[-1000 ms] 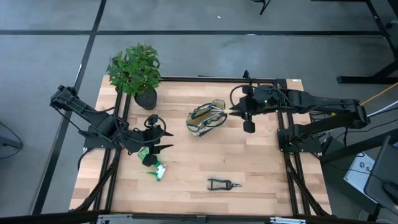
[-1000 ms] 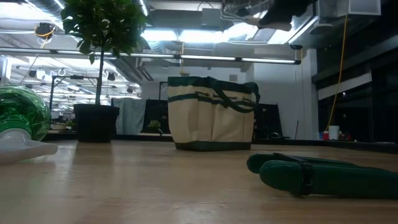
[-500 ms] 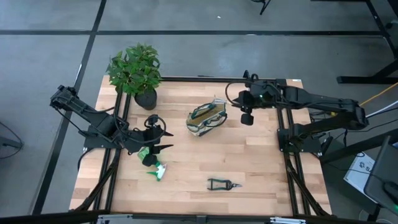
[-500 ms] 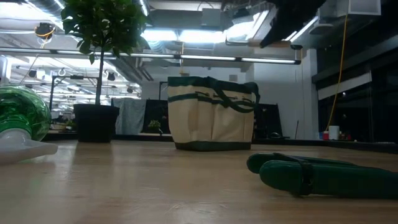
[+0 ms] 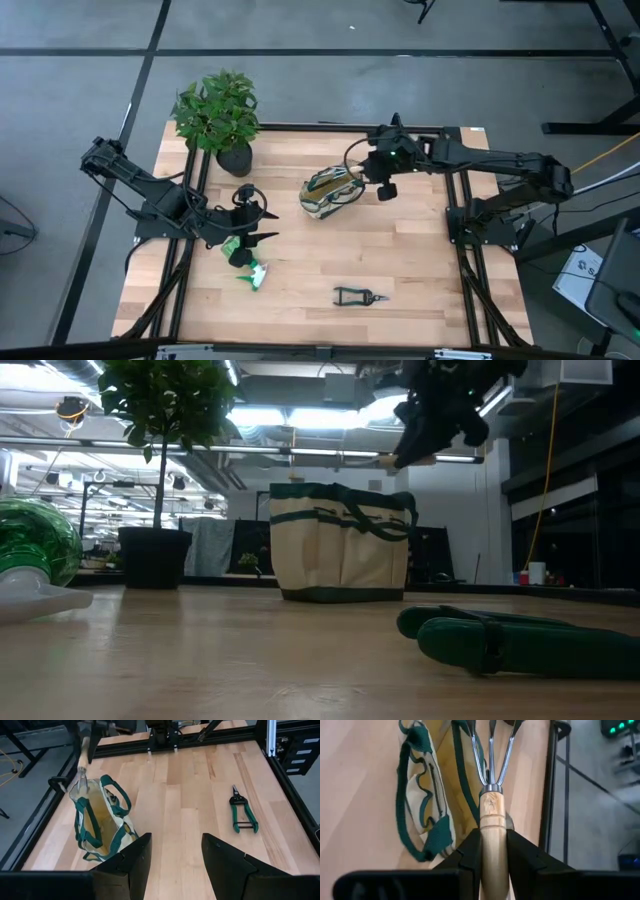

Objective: Pick & Place Garden tools in Gardening bag
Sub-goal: Put the brown hand rake into the green gardening bag, then adjust the green gardening bag

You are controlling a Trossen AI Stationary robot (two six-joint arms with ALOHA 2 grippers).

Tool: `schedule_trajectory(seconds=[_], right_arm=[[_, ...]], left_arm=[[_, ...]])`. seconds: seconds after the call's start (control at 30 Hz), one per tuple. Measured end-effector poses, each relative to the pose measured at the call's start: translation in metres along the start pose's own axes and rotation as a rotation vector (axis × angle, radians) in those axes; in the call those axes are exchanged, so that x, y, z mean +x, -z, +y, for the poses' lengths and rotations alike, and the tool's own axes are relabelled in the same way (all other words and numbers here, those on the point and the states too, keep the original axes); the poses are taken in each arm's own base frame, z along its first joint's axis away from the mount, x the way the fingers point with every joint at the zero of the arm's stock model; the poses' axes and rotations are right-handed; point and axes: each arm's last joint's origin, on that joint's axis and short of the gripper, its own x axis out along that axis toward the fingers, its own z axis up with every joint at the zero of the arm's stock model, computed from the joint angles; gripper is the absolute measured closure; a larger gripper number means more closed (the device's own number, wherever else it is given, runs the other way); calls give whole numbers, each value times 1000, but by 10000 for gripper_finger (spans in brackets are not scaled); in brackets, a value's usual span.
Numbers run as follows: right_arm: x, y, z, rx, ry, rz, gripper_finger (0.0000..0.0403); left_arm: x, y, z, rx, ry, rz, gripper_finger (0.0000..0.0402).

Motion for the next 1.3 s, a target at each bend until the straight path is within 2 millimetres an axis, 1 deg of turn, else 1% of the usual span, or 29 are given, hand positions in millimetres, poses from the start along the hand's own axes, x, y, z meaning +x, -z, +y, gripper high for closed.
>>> schedule_trajectory(seconds=[0.1,0.33,0.6,0.77,0.83,0.97,1.07,1.17,1.3], right_arm=[[11,-1,0,-62,-4,0,335],[28,-4,3,-182,-69,-39,335],[52,-4,5,-221,-88,-20,335],[61,-4,5,-221,-83,-24,335],[61,-5,5,-220,-78,-29,324],[62,-7,3,-194,-62,-45,278],[62,-8,2,-170,-53,-54,251],[62,-8,2,-165,-53,-55,236],[62,-8,2,-142,-52,-55,229]], left_arm=[[0,0,0,0,0,0,233],[0,0,0,0,0,0,233],[0,0,0,0,0,0,233],[0,0,0,0,0,0,233],[0,0,0,0,0,0,233],[0,0,0,0,0,0,233],[0,0,0,0,0,0,233],[0,0,0,0,0,0,233],[0,0,0,0,-1,0,233]])
